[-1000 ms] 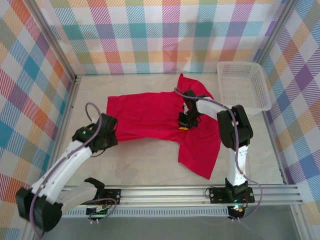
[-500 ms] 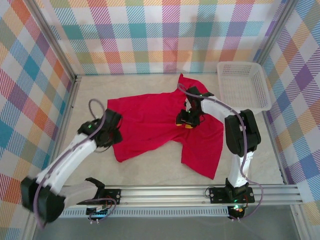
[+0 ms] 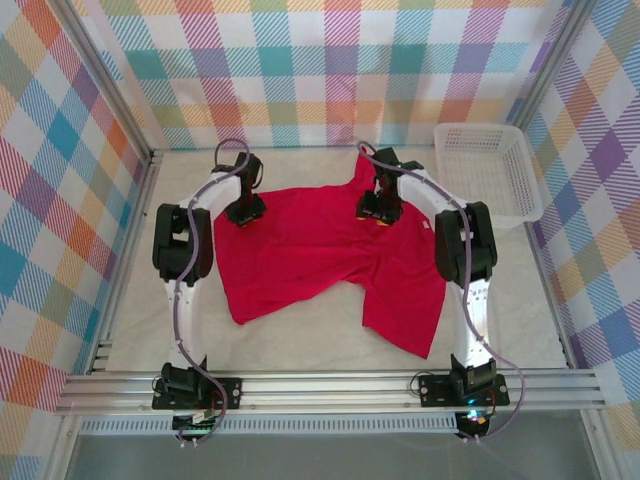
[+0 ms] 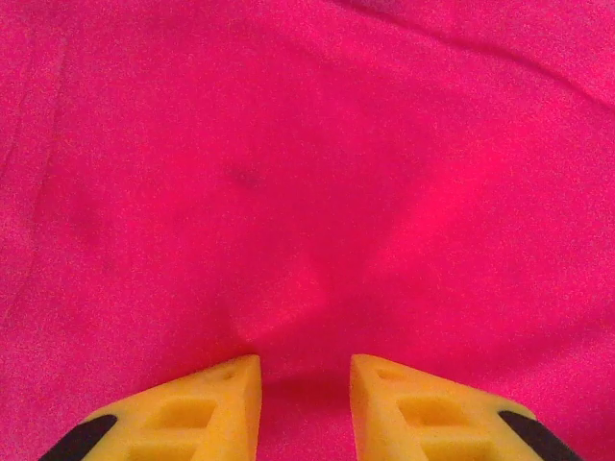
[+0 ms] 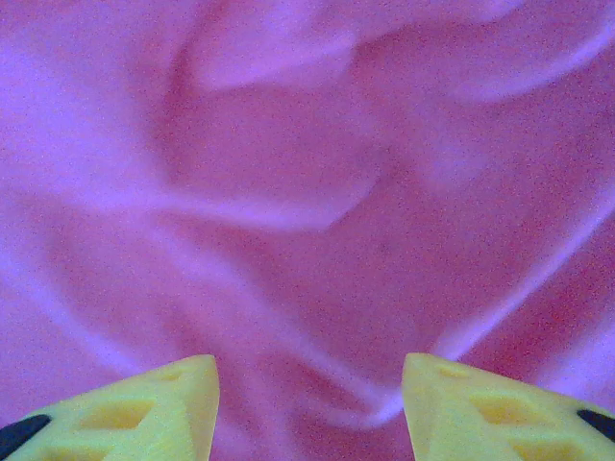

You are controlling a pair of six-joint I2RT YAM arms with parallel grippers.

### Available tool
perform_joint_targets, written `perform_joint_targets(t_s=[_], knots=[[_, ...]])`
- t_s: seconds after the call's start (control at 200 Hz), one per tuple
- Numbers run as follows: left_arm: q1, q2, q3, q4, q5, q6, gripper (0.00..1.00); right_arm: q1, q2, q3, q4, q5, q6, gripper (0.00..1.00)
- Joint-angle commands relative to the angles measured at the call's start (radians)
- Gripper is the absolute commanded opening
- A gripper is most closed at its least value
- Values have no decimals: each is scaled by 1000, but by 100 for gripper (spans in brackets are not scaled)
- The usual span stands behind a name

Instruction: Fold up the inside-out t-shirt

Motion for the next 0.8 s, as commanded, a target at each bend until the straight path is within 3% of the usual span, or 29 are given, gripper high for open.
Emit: perform_joint_targets(t_s=[0.0,0.25,0.48,0.57,0.635,0.705,0.795], knots=[[61,98,126,-82,69,12,30,-6,83,89,-17,24,19,53],[138,387,586,-201,88,12,28,-4,247,255,1,-78,91,52],[180,478,791,-72,157,-7,25,-4,356,500,-12,-115,94,52],[178,410,792,-58,144,30,26,-3,367,638,-112,-136,40,54],[173,324,770,-86,116,65,31,-1,315,644,-162,-145,9,56],[157,183,648,-101,70,98,35,2,211,541,-168,-136,-16,61],[120,-43,334,-36,50,109,38,13,44,274,-96,-123,-9,62]])
